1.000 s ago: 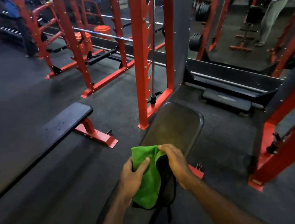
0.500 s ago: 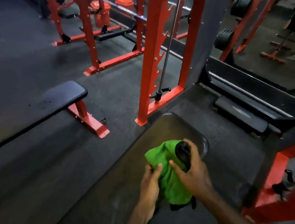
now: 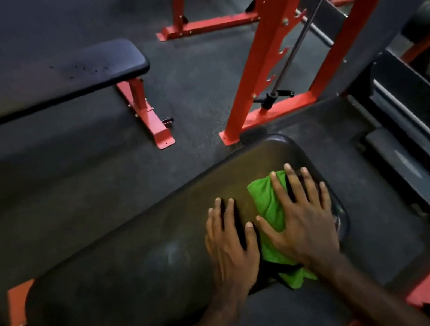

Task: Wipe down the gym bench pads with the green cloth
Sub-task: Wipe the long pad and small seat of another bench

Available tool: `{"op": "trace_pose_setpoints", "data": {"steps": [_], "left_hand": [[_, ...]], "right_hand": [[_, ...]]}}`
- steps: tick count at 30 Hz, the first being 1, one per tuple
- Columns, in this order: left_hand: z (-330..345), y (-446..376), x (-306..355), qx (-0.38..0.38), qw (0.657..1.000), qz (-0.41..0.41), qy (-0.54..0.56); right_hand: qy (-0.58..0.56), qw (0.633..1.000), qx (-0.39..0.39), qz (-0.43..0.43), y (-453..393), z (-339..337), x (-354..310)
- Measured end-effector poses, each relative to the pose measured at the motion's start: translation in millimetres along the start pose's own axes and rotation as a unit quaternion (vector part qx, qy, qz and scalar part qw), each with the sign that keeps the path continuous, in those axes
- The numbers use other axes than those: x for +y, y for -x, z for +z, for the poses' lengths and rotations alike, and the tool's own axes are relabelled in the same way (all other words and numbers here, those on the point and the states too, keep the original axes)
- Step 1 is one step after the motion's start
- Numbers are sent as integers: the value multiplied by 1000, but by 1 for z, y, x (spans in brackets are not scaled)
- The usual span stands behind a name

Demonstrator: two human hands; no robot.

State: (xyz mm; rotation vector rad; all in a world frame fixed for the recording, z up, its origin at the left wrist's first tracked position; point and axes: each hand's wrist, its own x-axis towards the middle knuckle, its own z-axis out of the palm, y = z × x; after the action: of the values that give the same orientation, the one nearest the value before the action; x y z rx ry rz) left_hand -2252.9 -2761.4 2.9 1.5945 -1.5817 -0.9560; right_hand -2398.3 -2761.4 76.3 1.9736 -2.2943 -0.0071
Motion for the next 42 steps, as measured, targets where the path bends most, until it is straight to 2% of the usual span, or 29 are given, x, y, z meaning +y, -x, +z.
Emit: {"op": "trace_pose_setpoints", "data": {"steps": [2,5,6,9,11,14,16,18,21,24,27,30,32,35,37,42], "left_hand": [[6,-10,-4,15,1000,-5,-7],[10,-18,-12,25,999,0,-21],[12,-17,-14,27,999,6,-22],[10,-11,-24,60,998,5,4],[7,-9,-33,84,996,-21,0],[5,-4,-43,80,996,-23,-8],[6,-4,-48,87,996,-10,-4],[6,-3,-47,114,993,0,28],[-2,-2,-49,154,984,4,93],[-16,-6,-62,171,982,-16,79],[-24,-12,-81,155,986,-54,5],[-24,-13,-94,133,987,-73,-42],[-24,-10,-99,132,988,-61,-49],[-24,-5,-104,121,989,-57,-60],[-30,0,-109,125,988,-70,-63],[-38,8,-121,127,986,-84,-65]], "right_hand": [[0,1000,2,-18,-34,1,3],[-16,1000,-1,1,-70,2,-6],[-8,1000,-8,-22,-65,4,-11],[14,986,-46,-162,-22,7,-5],[6,979,-45,-196,-15,4,12],[3,991,-19,-132,-62,3,12],[-10,996,-19,-91,-95,7,-11],[-16,995,-30,-93,-94,14,-39],[-23,978,-76,-191,-40,27,-60],[-24,962,-100,-251,-17,24,-44],[-19,979,-59,-193,-57,24,-43],[-34,989,-61,-133,-84,28,-79],[-34,982,-76,-170,-66,34,-96],[-26,959,-112,-259,-17,39,-83],[-28,953,-110,-283,-16,37,-73],[-32,982,-68,-173,-81,37,-99]]}}
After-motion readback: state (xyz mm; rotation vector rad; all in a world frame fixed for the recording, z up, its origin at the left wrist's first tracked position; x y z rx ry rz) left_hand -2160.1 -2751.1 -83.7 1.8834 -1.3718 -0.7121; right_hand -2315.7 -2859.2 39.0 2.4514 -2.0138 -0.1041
